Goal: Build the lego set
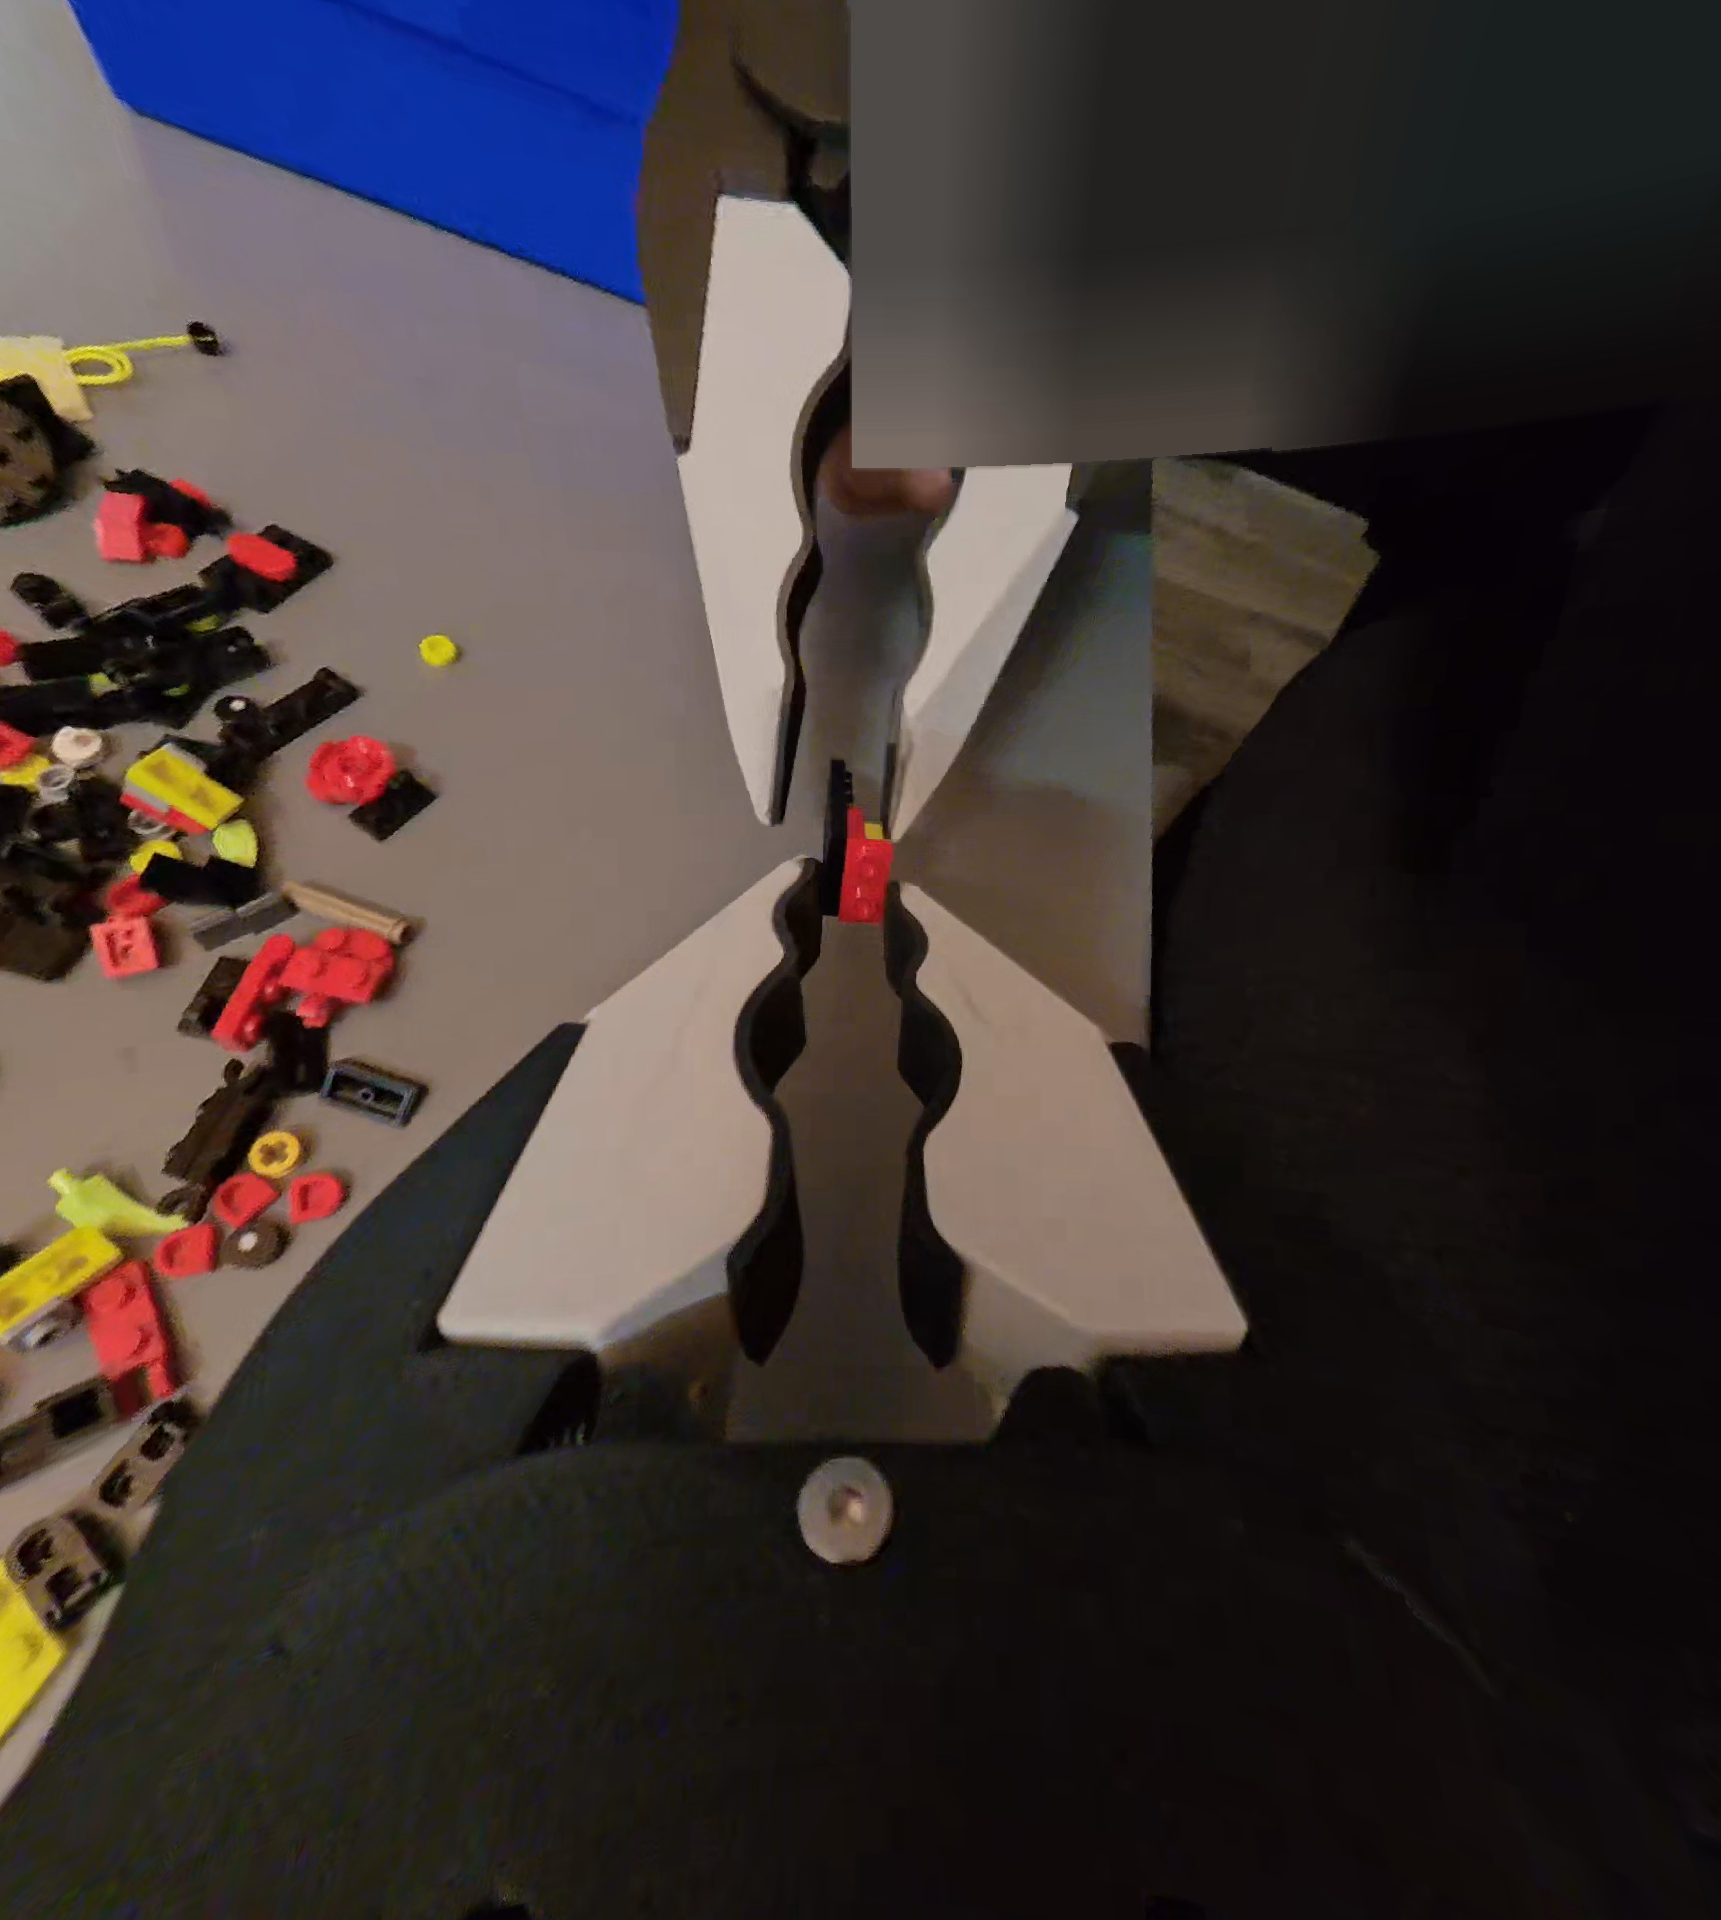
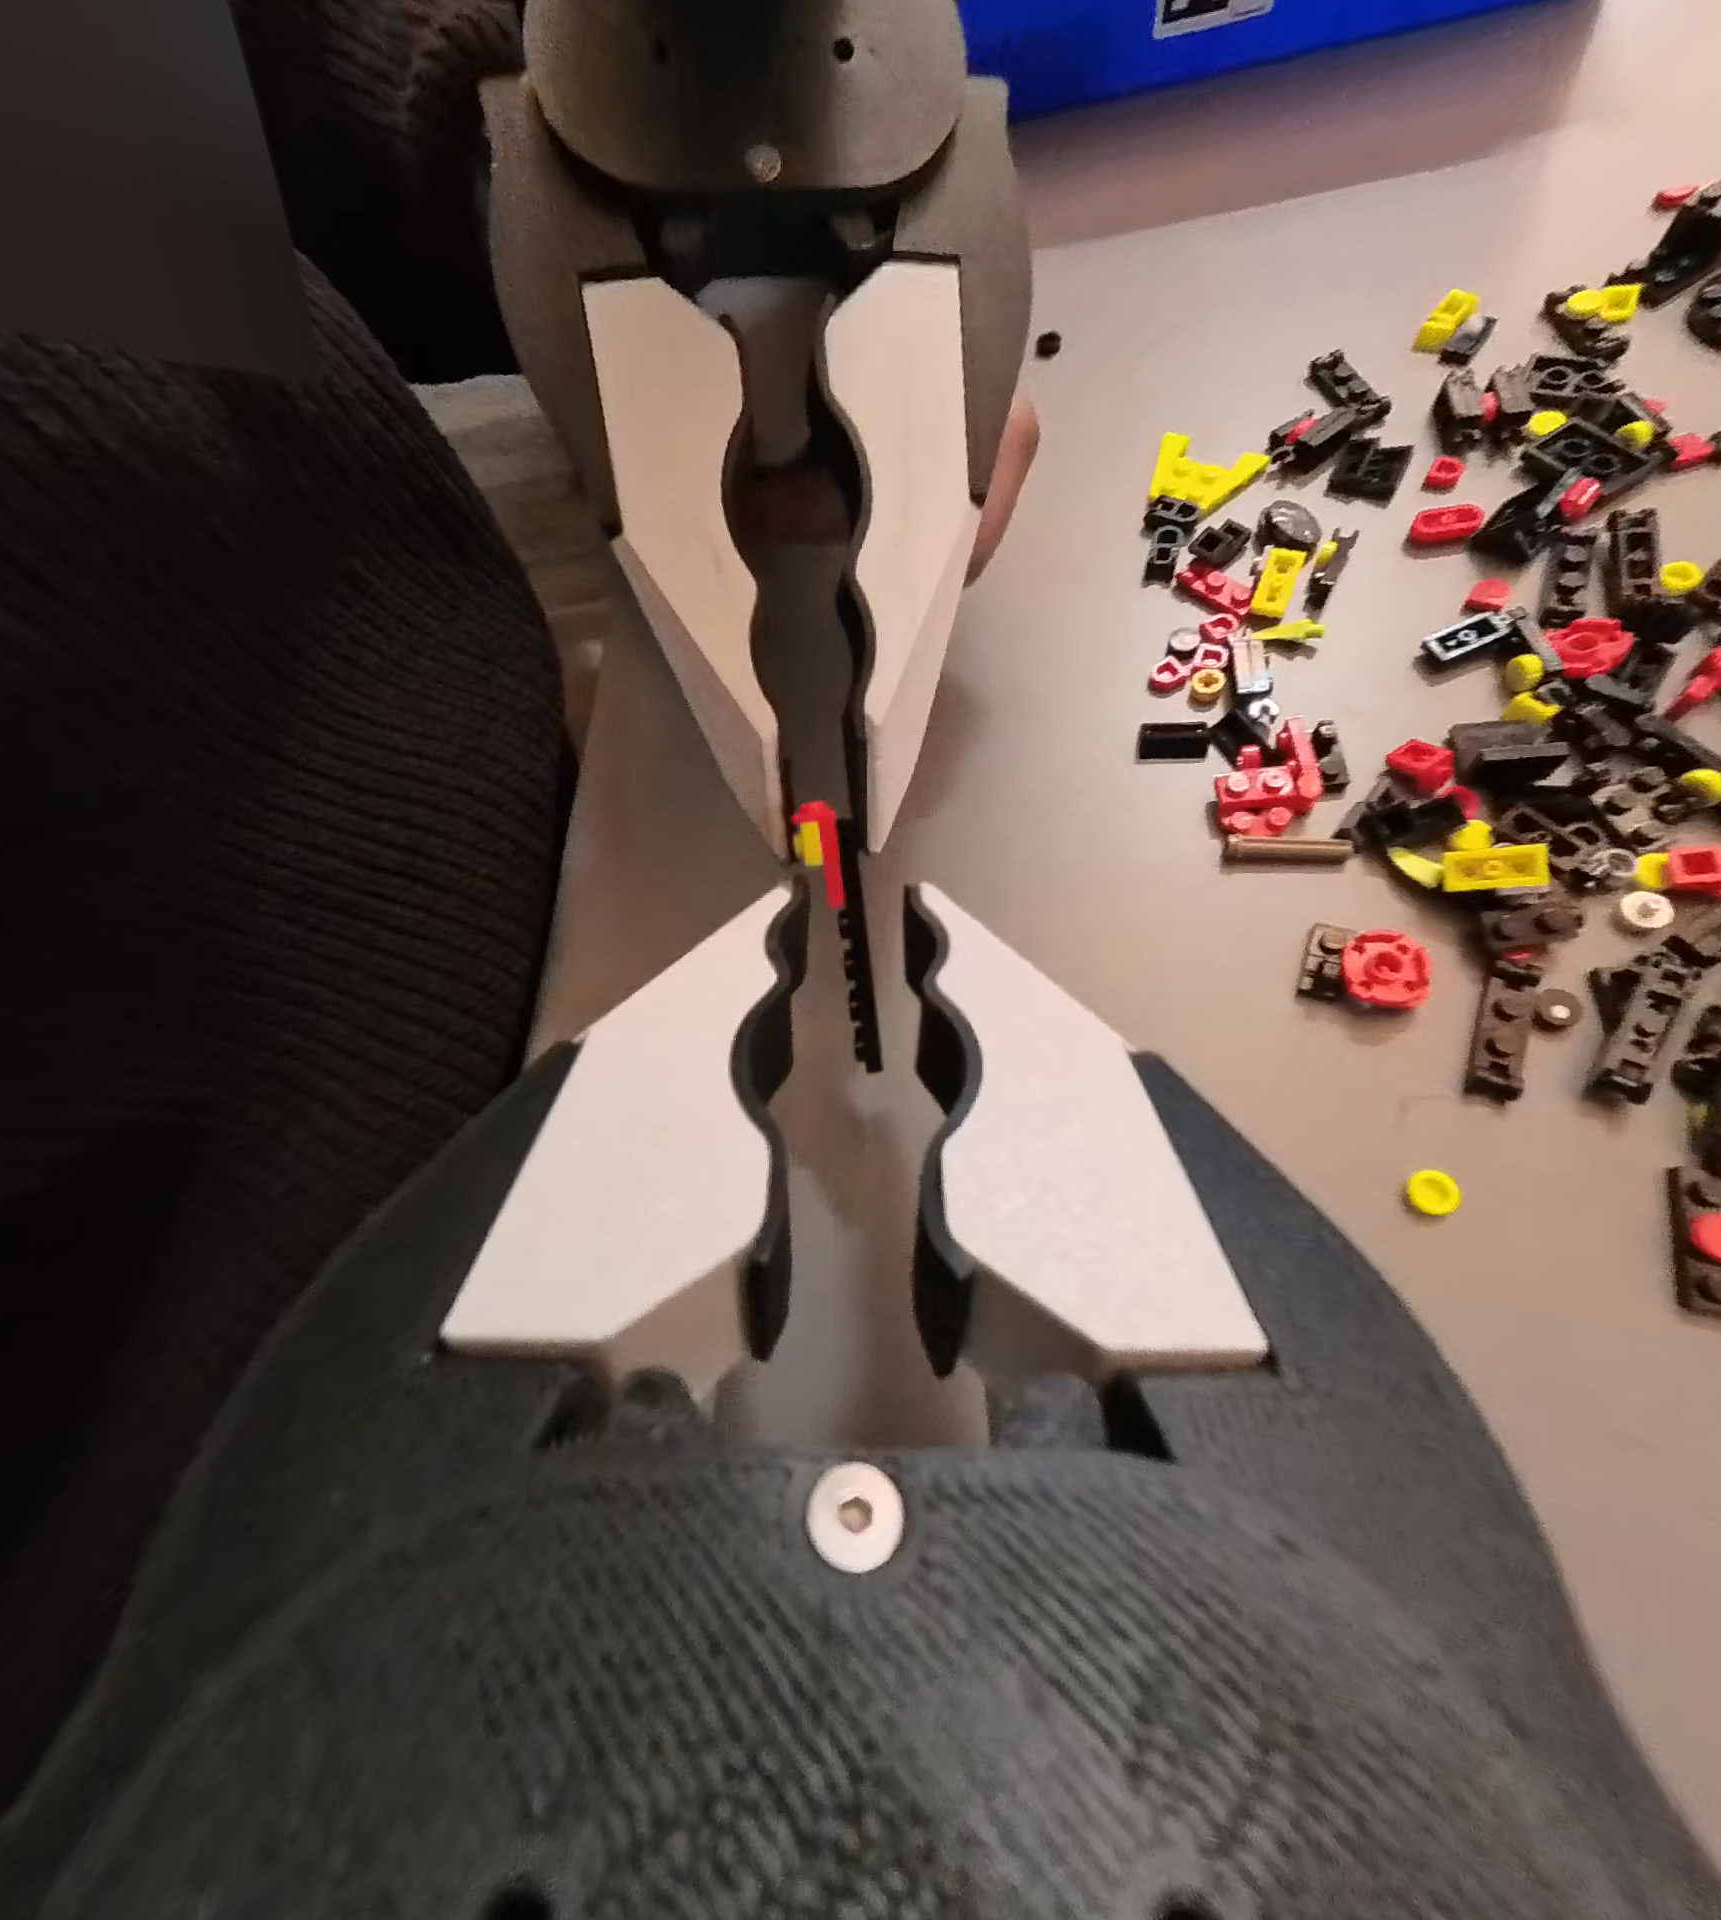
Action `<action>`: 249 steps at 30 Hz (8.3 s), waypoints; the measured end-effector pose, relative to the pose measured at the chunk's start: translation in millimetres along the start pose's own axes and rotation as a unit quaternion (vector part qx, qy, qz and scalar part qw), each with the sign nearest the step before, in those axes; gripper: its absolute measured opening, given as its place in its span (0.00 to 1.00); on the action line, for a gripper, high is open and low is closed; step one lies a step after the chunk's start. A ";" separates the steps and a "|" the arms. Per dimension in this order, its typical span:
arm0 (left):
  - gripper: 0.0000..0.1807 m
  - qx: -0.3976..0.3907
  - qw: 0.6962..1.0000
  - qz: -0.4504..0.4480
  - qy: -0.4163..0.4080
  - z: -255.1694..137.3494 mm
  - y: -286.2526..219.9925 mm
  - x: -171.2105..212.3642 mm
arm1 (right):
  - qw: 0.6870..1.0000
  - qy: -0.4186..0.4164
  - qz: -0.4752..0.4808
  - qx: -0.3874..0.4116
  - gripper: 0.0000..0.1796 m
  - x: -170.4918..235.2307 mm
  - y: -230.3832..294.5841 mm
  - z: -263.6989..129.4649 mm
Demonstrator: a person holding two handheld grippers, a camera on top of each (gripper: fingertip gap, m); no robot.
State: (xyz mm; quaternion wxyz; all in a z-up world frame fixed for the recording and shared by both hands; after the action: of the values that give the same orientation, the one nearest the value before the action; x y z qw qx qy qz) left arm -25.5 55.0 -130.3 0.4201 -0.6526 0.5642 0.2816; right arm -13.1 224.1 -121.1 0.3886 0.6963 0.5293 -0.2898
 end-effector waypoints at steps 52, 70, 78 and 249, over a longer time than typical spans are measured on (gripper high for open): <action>0.05 -0.011 1.000 0.022 -0.003 0.2 -1.2 0.9 | 1.000 0.016 0.019 0.008 0.03 -2.8 0.7 10.1; 0.04 0.124 0.878 -0.380 -0.261 -25.6 42.2 -4.8 | 0.971 -0.226 0.044 0.063 0.24 -18.8 -17.1 -39.1; 0.05 0.158 0.845 -0.465 -0.209 -9.4 42.1 6.9 | 0.975 -0.125 -0.110 0.147 0.19 -18.7 -2.1 -25.2; 0.04 0.083 0.924 -0.324 -0.184 -21.2 34.6 -2.9 | 0.983 -0.118 -0.023 0.138 0.24 -6.5 -20.2 -22.2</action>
State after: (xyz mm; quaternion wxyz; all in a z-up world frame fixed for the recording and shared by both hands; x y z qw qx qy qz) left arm -62.0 37.7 -125.6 0.6377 -0.6993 0.2556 0.1976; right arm -34.5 242.3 -108.7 0.3416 0.6917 0.4504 -0.4495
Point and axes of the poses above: each gripper's, where its closed fingertips meet, z out along the fingers, x out of its underside, y = z × x across the jaws, the point moved 10 cm from there along -z, back along the fingers, and after that the axes turned 3 degrees about -x, right-handed, at the moved point
